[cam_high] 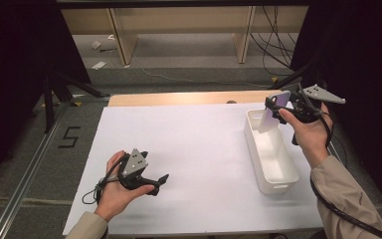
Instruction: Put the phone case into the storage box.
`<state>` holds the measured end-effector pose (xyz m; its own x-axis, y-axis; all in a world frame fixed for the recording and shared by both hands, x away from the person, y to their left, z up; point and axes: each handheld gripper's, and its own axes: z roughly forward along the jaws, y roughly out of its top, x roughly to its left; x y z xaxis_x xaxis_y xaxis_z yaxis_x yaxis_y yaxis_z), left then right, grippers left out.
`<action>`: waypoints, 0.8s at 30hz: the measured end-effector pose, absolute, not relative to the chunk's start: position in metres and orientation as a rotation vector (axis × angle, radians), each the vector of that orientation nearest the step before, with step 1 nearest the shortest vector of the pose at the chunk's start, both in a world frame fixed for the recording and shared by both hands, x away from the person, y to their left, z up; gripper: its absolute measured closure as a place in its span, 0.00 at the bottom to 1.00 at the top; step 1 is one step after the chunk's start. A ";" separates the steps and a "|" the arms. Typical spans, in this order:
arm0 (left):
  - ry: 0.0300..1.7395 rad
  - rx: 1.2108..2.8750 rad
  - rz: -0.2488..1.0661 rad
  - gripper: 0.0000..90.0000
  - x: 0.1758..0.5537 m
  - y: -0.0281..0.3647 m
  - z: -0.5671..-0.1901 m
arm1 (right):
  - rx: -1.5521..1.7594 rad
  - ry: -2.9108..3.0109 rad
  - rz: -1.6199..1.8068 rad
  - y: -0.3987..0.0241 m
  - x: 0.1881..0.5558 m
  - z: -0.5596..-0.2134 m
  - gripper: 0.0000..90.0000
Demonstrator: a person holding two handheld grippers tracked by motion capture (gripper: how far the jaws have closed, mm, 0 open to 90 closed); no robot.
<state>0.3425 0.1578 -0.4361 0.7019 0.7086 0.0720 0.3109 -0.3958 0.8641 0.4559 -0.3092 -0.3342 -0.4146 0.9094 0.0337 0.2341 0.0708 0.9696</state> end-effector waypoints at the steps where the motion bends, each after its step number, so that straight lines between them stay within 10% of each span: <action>1: 0.782 1.993 0.547 0.00 0.343 0.158 -0.436 | 1.144 1.726 1.379 -0.309 0.456 -0.334 0.20; 24: 0.783 1.988 0.548 0.00 0.343 0.158 -0.436 | 1.156 1.725 1.366 -0.306 0.465 -0.336 0.20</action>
<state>0.3430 0.1582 -0.4360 0.7013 0.7094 0.0708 0.3095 -0.3925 0.8661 0.4649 -0.3062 -0.3361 -0.4047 0.9138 0.0354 0.2435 0.0704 0.9673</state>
